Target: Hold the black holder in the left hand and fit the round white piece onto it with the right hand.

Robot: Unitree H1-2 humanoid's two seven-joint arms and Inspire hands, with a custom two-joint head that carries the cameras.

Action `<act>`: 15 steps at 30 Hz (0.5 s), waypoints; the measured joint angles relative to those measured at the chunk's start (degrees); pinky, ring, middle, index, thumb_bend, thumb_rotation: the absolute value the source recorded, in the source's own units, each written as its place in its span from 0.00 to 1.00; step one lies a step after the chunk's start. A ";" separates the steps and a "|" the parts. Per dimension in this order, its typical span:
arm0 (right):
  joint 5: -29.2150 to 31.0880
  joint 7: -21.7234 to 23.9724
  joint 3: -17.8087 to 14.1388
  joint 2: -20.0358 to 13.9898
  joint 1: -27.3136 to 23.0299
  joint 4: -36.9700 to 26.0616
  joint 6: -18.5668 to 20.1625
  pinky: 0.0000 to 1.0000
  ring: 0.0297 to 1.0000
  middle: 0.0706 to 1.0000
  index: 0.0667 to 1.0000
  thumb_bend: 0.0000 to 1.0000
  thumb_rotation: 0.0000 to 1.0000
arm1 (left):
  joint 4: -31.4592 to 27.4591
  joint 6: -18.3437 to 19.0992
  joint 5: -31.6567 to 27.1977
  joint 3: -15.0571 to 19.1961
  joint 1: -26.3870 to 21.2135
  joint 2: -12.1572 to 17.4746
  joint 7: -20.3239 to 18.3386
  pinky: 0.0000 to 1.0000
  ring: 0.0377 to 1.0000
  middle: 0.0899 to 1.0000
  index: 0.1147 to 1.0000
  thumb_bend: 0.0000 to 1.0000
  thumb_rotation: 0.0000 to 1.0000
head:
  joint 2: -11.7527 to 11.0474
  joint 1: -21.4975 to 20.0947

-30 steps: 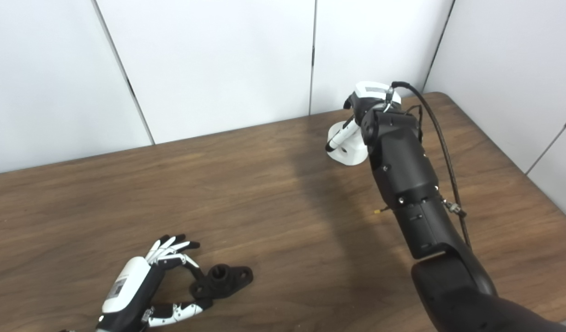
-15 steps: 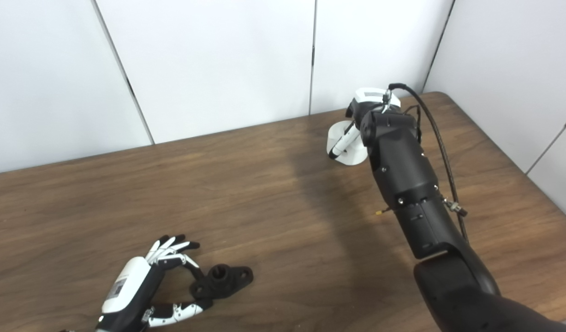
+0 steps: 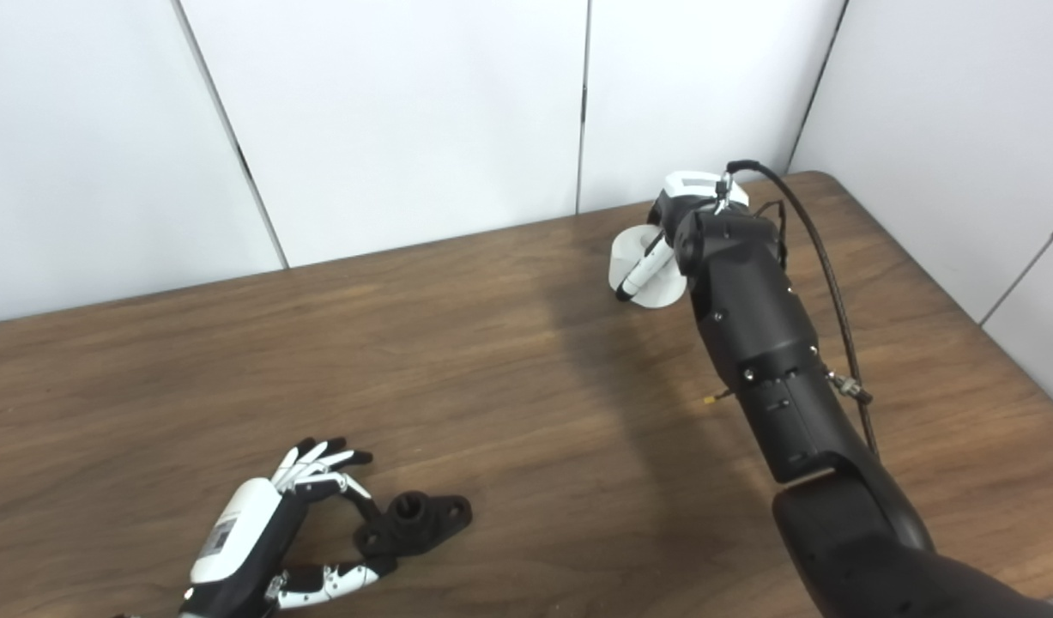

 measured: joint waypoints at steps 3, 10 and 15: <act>-0.01 -0.05 0.04 0.00 0.00 0.16 0.00 0.78 0.91 0.87 0.82 0.92 0.39 | 0.00 -0.01 0.08 -0.01 0.00 -0.01 0.04 1.00 0.94 0.82 0.42 0.52 0.06 | 0.00 0.00; -0.04 -0.21 1.22 -0.40 0.00 0.60 -0.01 0.79 0.93 0.89 0.76 0.92 0.41 | -0.09 0.04 0.12 -0.02 0.04 -0.03 -0.03 1.00 0.94 0.82 0.42 0.51 0.06 | 0.35 0.00; 0.19 -0.74 2.16 -1.44 0.03 0.83 -0.03 0.82 0.98 0.94 0.67 0.91 0.39 | -0.36 0.30 0.26 -0.03 0.10 -0.04 -0.19 1.00 0.94 0.82 0.42 0.51 0.06 | 0.61 0.00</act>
